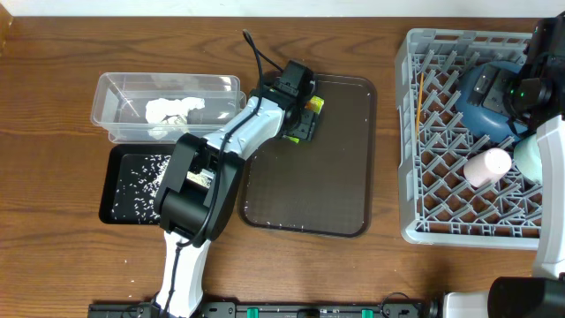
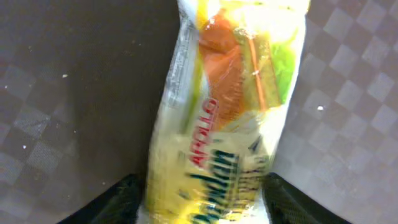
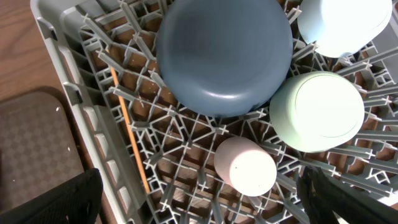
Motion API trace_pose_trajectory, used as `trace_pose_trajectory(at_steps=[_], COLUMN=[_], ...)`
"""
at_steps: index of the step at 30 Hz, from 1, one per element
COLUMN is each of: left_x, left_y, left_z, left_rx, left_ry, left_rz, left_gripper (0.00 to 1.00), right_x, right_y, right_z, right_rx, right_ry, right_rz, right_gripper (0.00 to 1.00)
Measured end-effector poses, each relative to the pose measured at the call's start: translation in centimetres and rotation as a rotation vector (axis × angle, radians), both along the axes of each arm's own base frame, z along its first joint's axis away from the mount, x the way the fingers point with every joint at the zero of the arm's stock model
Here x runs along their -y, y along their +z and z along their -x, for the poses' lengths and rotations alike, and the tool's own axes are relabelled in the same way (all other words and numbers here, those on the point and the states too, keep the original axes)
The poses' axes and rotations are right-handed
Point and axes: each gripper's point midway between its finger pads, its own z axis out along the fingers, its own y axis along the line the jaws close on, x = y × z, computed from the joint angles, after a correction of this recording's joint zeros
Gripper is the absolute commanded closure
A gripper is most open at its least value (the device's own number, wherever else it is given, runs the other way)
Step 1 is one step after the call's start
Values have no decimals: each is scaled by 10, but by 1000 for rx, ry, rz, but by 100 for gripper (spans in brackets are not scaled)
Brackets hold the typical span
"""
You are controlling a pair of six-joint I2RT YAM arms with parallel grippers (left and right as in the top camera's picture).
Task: Sort waste into correct bins and load items into the dishwasher rack
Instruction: 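Carry the wrapper left and drop it into the clear container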
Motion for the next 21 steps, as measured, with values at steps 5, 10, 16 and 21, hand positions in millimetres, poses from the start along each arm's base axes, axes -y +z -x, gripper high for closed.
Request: trace_pose_trajectory(at_steps=[5, 10, 16, 21], left_x=[0, 0, -1, -28], left_y=[0, 0, 43, 145], left_z=[-1, 2, -2, -16], left_rx=[2, -9, 64, 283], left_ry=[-1, -9, -5, 121], left_rz=[0, 0, 26, 50], left_gripper=[81, 94, 94, 94], right_x=[0, 0, 0, 0], right_y=[0, 0, 0, 0], right_z=[0, 0, 0, 0], right_rx=[0, 0, 0, 0], right_ry=[0, 0, 0, 0], right_rz=[0, 0, 0, 0], right_gripper=[1, 1, 1, 1])
